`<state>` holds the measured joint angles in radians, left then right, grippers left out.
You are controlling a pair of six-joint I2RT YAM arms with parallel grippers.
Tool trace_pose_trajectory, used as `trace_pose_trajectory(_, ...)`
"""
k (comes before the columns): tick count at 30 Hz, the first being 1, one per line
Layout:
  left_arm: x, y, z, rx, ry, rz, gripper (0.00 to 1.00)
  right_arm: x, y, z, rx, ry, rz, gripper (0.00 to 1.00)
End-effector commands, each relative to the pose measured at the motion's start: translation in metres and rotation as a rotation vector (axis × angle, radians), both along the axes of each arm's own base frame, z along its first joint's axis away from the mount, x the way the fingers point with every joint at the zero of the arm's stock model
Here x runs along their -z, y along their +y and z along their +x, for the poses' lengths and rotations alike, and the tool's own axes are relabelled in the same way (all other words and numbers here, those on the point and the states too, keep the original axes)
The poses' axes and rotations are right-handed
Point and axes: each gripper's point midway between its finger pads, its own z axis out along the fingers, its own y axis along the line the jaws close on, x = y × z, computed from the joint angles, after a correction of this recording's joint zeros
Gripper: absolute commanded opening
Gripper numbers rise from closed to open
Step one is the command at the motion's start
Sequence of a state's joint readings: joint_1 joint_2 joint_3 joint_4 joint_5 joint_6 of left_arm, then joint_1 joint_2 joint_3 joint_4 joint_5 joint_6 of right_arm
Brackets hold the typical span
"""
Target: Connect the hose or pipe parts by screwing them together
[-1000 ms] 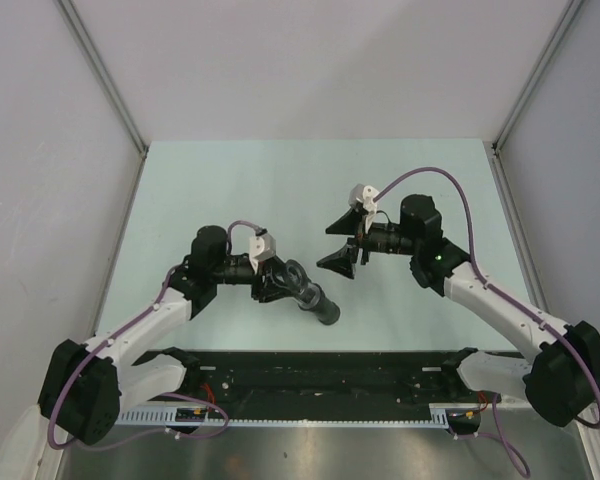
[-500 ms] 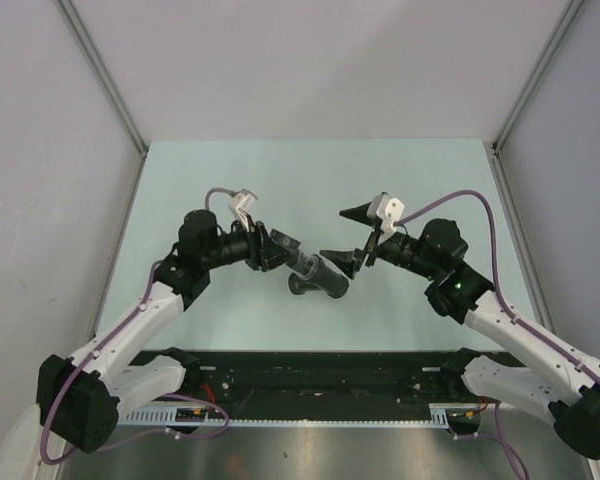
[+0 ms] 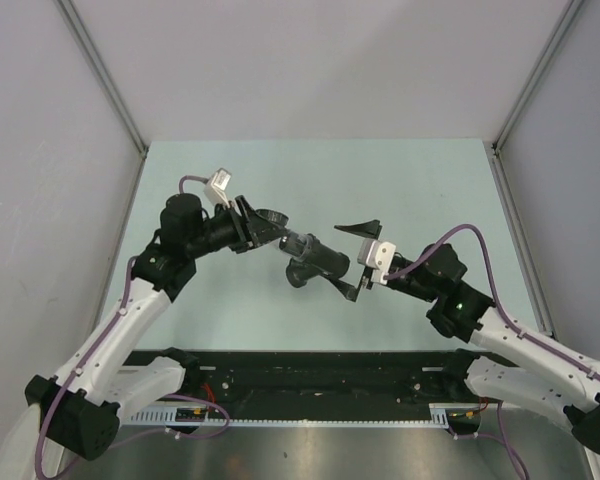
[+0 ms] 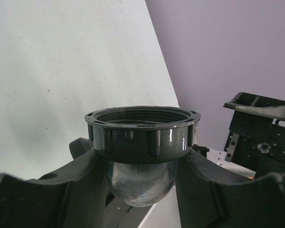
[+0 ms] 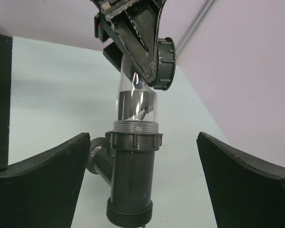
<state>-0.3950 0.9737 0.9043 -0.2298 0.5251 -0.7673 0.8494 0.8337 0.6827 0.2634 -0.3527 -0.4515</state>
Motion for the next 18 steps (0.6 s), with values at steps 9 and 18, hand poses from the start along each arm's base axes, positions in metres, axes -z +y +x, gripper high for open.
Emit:
trace_pose_trajectory(9,-0.041,0.002,-0.013,-0.025,0.041,-0.122,0.00,0.016,0.022,0.028,0.116,-0.086,-0.078,1.00)
trace_pose_trajectory(18,-0.047,0.002,-0.017,-0.035,0.058,-0.152,0.00,0.030,0.034,0.033,0.108,-0.046,-0.089,0.97)
